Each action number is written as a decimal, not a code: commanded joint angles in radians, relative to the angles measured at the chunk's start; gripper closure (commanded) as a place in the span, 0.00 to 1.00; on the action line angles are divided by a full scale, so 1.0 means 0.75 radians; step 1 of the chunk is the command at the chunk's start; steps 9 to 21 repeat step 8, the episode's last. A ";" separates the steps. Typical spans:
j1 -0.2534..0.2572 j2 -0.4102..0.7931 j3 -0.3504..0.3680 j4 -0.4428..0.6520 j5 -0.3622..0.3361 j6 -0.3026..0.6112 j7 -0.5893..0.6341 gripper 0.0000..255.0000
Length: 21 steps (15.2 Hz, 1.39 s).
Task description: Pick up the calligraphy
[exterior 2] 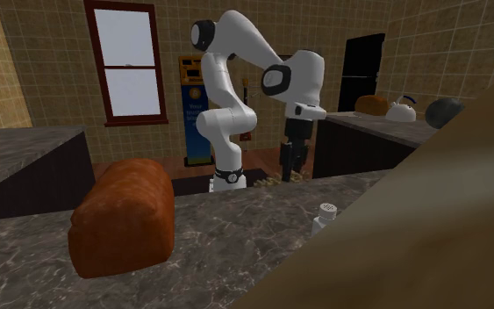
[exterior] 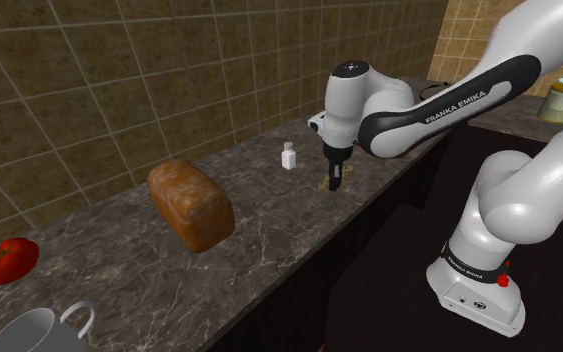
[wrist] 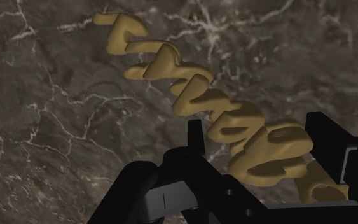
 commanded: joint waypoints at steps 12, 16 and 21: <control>0.014 -0.061 -0.012 0.085 0.025 -0.144 -0.040 1.00; 0.014 -0.061 -0.012 0.085 0.025 -0.144 -0.040 1.00; 0.014 -0.061 -0.012 0.085 0.025 -0.144 -0.040 1.00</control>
